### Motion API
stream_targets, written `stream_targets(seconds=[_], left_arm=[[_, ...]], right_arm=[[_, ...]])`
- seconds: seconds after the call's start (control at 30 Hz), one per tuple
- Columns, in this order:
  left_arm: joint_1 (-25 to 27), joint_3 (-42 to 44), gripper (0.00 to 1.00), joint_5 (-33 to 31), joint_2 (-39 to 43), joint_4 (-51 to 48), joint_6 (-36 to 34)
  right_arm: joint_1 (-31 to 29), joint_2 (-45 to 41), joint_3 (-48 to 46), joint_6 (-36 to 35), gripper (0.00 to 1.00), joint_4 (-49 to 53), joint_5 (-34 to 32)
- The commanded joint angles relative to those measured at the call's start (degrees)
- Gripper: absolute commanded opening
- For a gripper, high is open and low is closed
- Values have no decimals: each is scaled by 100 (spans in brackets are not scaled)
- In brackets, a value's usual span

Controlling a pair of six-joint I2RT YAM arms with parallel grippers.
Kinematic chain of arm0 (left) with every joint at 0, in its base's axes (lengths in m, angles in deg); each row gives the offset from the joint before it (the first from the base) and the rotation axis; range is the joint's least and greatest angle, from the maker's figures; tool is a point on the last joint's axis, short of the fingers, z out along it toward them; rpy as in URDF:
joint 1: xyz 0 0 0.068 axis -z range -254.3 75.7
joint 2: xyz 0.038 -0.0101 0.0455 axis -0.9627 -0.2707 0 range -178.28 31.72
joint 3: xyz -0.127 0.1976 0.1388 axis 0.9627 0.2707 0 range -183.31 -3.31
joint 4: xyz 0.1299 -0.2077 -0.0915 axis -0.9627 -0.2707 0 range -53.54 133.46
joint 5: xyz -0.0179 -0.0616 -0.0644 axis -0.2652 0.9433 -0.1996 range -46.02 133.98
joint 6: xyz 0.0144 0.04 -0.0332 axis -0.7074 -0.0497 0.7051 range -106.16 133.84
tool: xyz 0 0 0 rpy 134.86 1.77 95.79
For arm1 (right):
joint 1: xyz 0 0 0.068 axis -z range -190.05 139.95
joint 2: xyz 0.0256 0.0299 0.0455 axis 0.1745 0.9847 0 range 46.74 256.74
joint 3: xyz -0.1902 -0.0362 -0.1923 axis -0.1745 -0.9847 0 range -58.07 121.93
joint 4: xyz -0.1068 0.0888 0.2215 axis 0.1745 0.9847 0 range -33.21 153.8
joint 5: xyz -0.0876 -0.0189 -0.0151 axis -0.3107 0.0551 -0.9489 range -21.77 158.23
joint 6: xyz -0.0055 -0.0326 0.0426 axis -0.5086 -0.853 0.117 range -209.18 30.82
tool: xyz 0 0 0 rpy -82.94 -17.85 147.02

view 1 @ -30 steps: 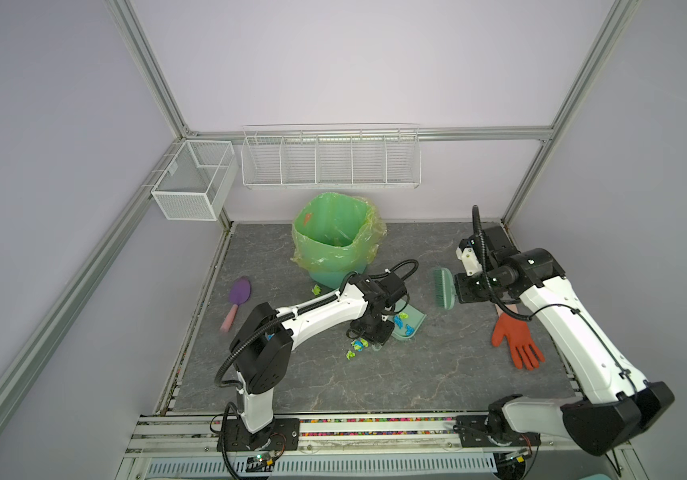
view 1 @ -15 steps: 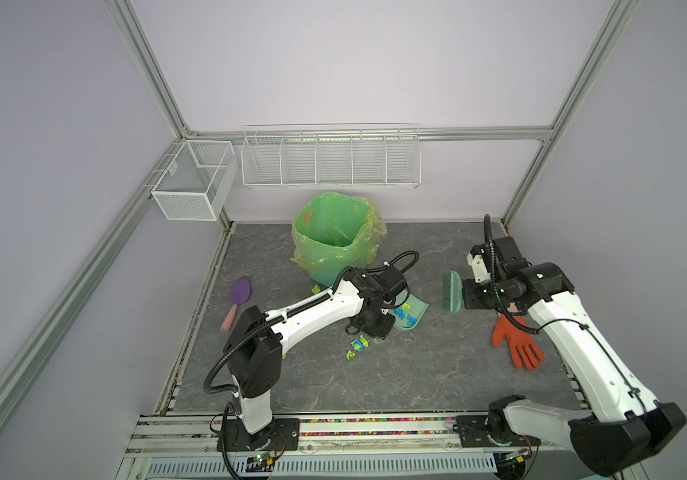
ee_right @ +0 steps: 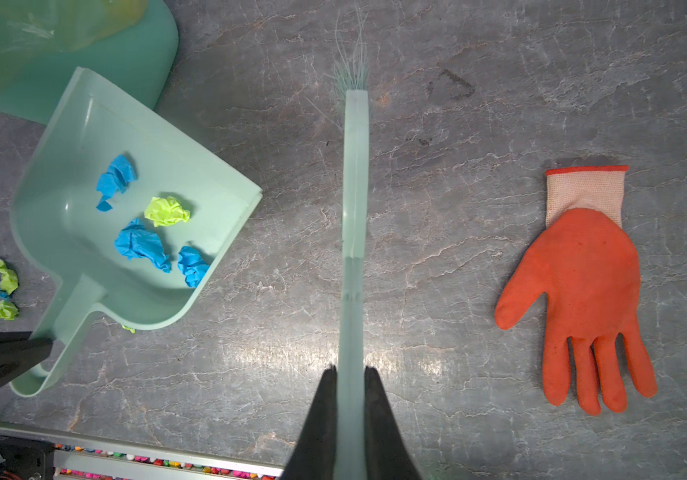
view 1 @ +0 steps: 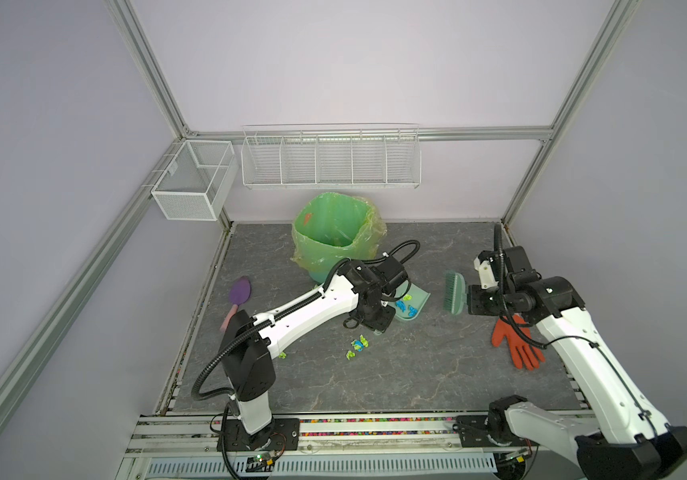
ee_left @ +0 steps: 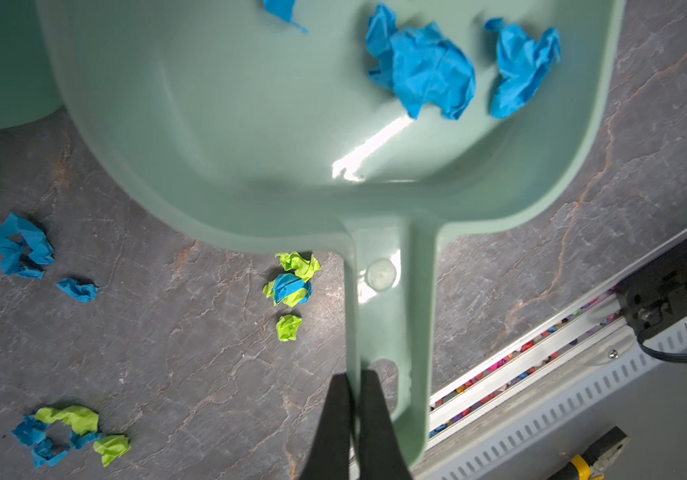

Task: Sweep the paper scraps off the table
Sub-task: 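Lift the loaded dustpan with the left gripper toward the green bin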

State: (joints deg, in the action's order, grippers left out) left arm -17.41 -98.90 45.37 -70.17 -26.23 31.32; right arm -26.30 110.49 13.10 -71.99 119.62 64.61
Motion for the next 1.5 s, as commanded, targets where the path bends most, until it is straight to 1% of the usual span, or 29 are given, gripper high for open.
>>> stream_targets(seconds=[0.0,0.23,0.47,0.67,0.87,1.2,1.33,1.47], left_arm=[[25,-337,0,-155,177,-329,12],[25,-968,0,-436,83,-755,-154],[25,-1310,0,-469,-4,-761,-216],[25,-1899,0,-631,-259,-1206,-288],[16,-2414,0,-767,-382,-1494,-297],[-5,-3321,0,-1389,-626,-1970,-232],[-125,-3668,0,-1596,-689,-2141,-336],[-357,-3774,0,-1666,-666,-2170,-435]], right_arm=[[40,-155,-102,87,6,-147,13],[47,-284,-244,127,7,-229,78],[48,-338,-355,83,7,-264,140],[47,-466,-577,60,7,-372,133],[49,-503,-604,-28,7,-344,115],[52,-573,-759,5,7,-414,129],[50,-609,-774,-29,7,-384,168],[49,-670,-805,-40,7,-372,160]])
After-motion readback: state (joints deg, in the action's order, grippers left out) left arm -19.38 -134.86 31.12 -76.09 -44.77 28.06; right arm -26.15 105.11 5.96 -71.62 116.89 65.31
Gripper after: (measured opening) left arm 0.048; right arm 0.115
